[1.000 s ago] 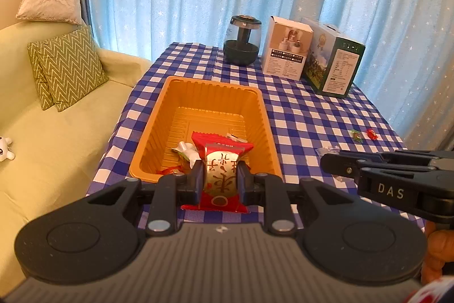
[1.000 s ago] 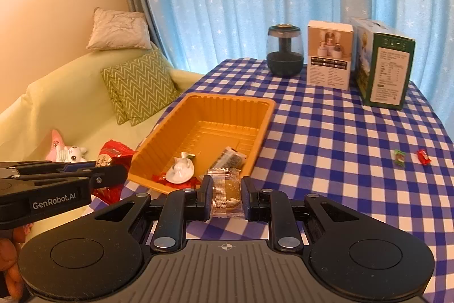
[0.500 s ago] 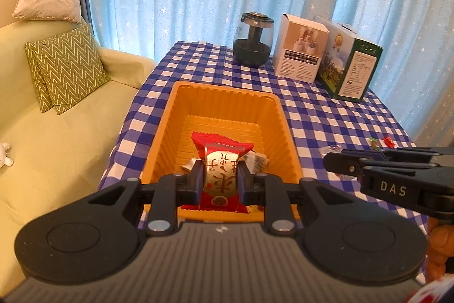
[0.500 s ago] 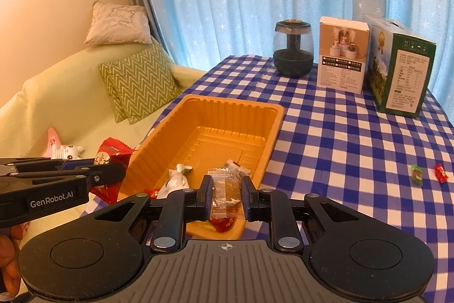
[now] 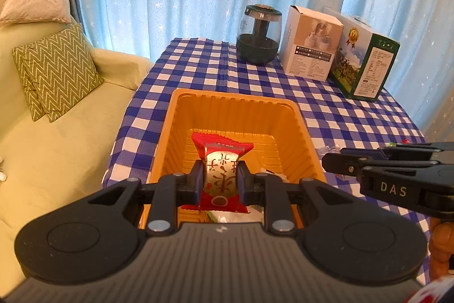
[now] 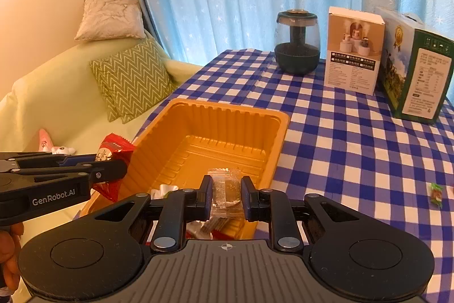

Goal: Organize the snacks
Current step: 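Carry the red packet and clear candy in both tools over the orange tray, then open the left tool to drop the red packet while the right tool releases the clear candy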

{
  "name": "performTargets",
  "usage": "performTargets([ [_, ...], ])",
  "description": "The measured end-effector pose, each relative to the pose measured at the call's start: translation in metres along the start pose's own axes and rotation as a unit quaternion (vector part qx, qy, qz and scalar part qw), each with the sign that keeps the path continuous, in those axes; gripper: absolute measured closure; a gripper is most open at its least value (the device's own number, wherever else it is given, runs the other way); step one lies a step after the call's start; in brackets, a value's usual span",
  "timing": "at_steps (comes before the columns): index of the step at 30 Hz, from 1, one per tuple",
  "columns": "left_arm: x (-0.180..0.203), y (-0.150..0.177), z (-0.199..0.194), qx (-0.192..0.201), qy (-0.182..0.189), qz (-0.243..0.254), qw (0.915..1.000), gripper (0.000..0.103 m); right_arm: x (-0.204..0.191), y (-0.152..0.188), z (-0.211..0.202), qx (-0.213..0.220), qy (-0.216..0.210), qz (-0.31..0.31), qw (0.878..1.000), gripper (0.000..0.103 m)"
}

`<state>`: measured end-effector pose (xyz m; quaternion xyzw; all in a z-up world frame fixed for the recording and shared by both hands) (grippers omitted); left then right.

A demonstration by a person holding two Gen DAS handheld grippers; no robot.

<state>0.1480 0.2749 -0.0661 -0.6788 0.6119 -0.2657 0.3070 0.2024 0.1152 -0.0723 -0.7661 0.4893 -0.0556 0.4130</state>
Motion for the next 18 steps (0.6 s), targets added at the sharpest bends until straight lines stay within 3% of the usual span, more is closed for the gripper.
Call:
performTargets([
  [12,-0.001,-0.009,0.037,-0.014,0.009,0.01,0.9998,0.081,0.002,-0.006,0.022,-0.006,-0.002,0.015,1.0,0.082],
  [14,-0.002,-0.009,0.038,-0.013,0.004,0.017,0.9998,0.071,0.002,-0.005,0.023,-0.008,-0.002,0.017,1.0,0.082],
  [18,-0.006,-0.006,0.034,-0.014,0.002,0.018,0.9997,0.069,0.003,-0.002,0.024,-0.01,-0.003,0.02,1.0,0.082],
])
Point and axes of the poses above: each gripper's, at about its wrist camera, not at the fingertips, and z roughly the way its jaws point, x to its right, y to its underside, the point moved 7 cm from there along z, roughly the way its jaws point, and after that the axes turned 9 degrees about z, right-handed, at the moved point
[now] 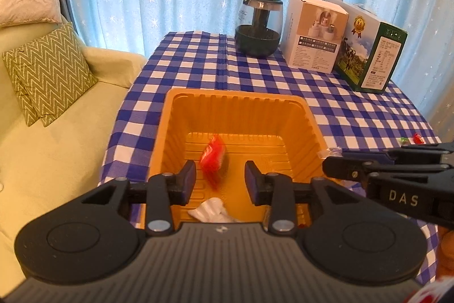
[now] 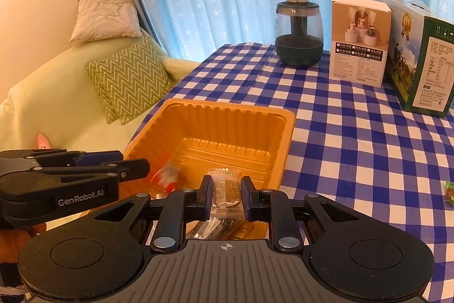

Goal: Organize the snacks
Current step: 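Open the left tool to drop the red packet while the right tool releases the clear candy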

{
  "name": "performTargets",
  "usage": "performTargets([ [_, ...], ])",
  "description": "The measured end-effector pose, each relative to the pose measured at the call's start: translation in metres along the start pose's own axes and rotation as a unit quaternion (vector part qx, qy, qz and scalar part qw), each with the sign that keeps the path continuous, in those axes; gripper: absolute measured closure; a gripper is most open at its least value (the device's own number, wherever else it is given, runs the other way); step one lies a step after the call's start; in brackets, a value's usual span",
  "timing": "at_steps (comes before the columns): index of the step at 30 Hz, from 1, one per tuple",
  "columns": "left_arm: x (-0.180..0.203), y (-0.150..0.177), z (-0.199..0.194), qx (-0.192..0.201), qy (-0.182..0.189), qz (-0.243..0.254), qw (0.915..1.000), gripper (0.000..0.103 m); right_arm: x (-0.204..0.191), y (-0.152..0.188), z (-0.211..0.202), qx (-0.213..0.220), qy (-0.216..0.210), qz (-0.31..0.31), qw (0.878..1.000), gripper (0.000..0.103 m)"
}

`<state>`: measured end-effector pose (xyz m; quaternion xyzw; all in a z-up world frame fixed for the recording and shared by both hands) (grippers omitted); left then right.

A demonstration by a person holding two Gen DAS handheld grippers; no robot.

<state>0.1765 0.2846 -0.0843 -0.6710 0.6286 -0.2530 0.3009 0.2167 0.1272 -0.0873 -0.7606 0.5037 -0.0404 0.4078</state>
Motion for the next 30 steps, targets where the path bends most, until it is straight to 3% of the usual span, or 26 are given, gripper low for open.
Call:
performTargets([
  [3,-0.006,0.004,-0.006,0.0,-0.005,-0.002,1.0,0.064,0.0,0.001,0.001,-0.002,0.0,0.001,1.0,0.082],
  [14,-0.022,0.02,-0.029,0.002,-0.016,-0.016,0.9997,0.063,-0.017,-0.006,-0.001,0.006,-0.015,-0.001,1.0,0.082],
  [19,-0.024,0.024,-0.033,-0.001,-0.019,-0.021,0.9996,0.063,-0.028,-0.014,0.003,0.003,-0.053,0.012,0.999,0.081],
  [22,-0.024,0.027,-0.036,-0.005,-0.02,-0.023,0.9995,0.063,-0.024,-0.016,0.0,0.009,-0.049,0.018,0.999,0.069],
  [23,-0.024,0.028,-0.038,-0.004,-0.02,-0.024,0.9995,0.063,-0.021,-0.015,-0.002,0.012,-0.045,0.022,0.999,0.057],
  [24,-0.023,0.029,-0.04,-0.004,-0.02,-0.025,0.9995,0.063,-0.018,-0.014,-0.005,0.014,-0.041,0.029,0.999,0.052],
  [30,-0.014,0.031,-0.054,0.005,-0.016,-0.03,0.9994,0.058,0.006,0.002,-0.025,0.011,-0.019,0.05,0.999,0.051],
])
Point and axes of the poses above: each gripper's, at about its wrist camera, not at the fingertips, and z roughly the way its jaws point, x to its right, y to its underside, the point moved 7 cm from there along z, roughly the way its jaws point, and after that the axes turned 9 degrees about z, right-handed, at the moved point
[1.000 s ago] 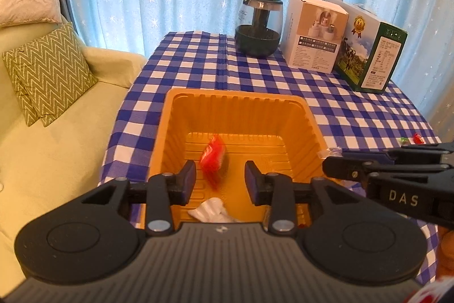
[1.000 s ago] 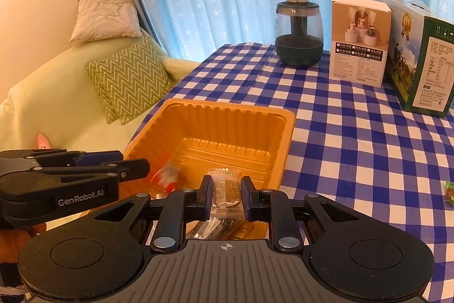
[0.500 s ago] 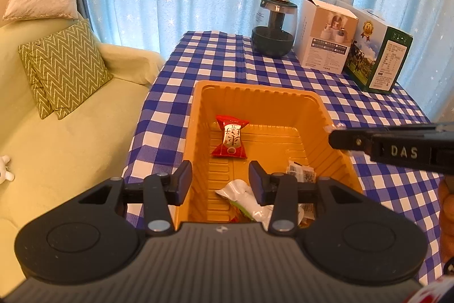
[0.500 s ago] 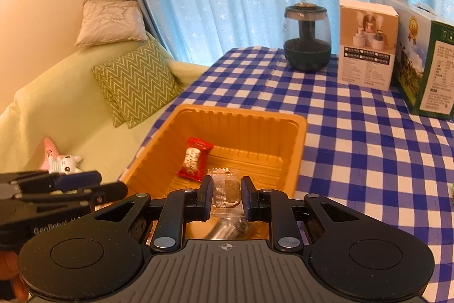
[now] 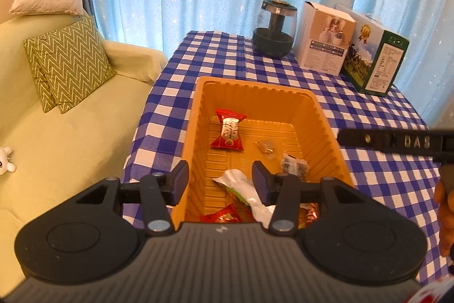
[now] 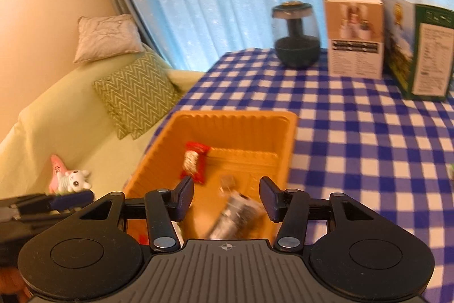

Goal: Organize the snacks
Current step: 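Open the left tool to drop the red packet while the right tool releases the clear candy, then move both open tools away from the tray toward the green and red candies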

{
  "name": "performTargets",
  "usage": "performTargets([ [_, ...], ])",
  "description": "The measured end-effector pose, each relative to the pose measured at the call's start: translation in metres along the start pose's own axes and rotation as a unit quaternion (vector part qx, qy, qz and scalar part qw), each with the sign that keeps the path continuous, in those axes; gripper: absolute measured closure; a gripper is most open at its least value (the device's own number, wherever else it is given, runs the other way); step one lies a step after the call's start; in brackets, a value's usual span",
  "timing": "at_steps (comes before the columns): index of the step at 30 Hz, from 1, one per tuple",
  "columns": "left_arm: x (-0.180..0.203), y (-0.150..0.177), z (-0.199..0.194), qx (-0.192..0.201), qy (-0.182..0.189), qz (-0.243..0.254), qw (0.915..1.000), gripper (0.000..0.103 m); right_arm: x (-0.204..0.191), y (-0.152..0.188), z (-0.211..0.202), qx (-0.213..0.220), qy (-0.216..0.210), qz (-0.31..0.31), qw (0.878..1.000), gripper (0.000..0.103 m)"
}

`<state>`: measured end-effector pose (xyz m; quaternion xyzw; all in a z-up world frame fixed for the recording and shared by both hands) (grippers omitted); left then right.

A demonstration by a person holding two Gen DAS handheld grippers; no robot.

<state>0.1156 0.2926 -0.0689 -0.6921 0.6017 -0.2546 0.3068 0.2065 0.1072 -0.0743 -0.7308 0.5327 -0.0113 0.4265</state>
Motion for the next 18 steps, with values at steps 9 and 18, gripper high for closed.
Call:
performTargets([
  [9,0.025,0.002,-0.031,0.005,0.01,-0.01,0.9999,0.05,0.031,0.025,-0.054,0.009,0.04,0.029,0.999,0.051],
  [18,0.052,0.005,-0.07,0.021,0.019,-0.016,0.9995,0.028,0.053,0.044,-0.115,0.032,0.069,0.048,0.996,0.051],
])
Point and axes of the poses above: each gripper's, at about its wrist camera, not at the fingertips, and z roughly the way its jaws point, x to its right, y to its underside, the point moved 7 cm from there along z, roughly the way its jaws point, and after that the axes turned 9 degrees about z, right-handed, at the moved point
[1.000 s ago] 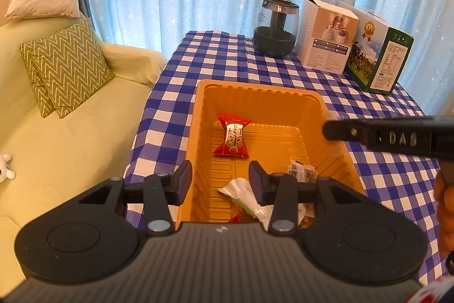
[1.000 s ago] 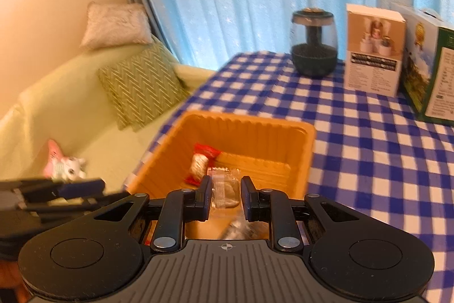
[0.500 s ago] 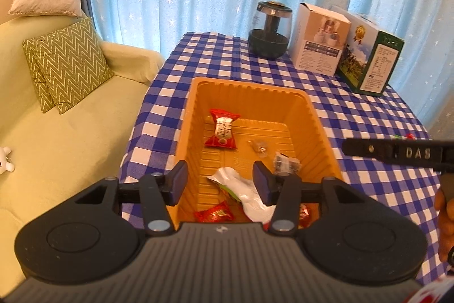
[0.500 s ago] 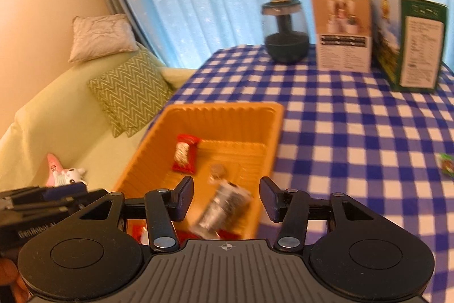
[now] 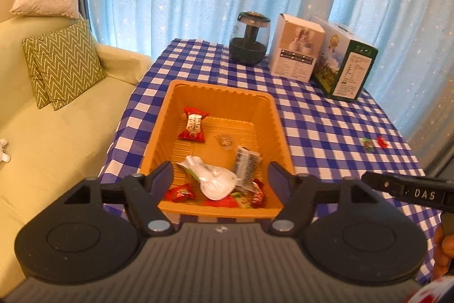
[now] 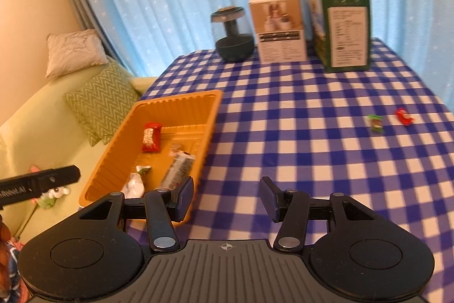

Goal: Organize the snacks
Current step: 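Move both open tools away from the tray toward the green and red candies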

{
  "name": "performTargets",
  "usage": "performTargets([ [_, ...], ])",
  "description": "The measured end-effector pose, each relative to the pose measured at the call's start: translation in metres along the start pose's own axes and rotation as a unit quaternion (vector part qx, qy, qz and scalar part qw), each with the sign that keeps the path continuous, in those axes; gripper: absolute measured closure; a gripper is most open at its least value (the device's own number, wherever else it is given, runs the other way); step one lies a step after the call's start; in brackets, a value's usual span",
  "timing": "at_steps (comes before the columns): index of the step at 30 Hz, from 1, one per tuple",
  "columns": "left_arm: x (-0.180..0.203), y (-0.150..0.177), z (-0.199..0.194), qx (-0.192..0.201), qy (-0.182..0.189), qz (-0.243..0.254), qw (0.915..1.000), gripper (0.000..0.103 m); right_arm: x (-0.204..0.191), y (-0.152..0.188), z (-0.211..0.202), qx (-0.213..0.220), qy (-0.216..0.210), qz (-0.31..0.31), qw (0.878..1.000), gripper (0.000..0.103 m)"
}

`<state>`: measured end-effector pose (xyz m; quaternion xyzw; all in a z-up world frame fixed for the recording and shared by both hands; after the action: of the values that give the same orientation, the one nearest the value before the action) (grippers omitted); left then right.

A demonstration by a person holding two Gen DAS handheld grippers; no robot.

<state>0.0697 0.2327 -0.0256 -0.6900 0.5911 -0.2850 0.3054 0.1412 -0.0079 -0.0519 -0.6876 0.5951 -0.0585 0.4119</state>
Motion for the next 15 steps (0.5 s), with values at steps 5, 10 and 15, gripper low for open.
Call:
performTargets([
  [5,0.02,0.004,-0.017,0.008,0.007,-0.001,0.9999,0.02,0.018,0.009,-0.029,0.002,0.011,0.022,1.0,0.051],
  [10,0.044,0.009,-0.029,0.015,0.016,0.003,0.9997,0.015,0.035,0.019,-0.051,0.005,0.024,0.028,0.999,0.05],
  [15,0.063,0.011,-0.036,0.017,0.024,0.009,0.9995,0.012,0.059,0.025,-0.072,0.012,0.036,0.045,0.998,0.044],
])
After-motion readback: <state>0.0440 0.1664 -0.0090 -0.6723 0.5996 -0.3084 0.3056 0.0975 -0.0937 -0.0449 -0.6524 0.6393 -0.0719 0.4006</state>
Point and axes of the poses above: each gripper's, at about its wrist camera, not at the fingertips, and z roughly the way its jaws point, x to its right, y to its underside, the point moved 7 cm from there along z, roughly the way its jaws point, and after that the axes turned 9 degrees about z, right-handed, at the moved point
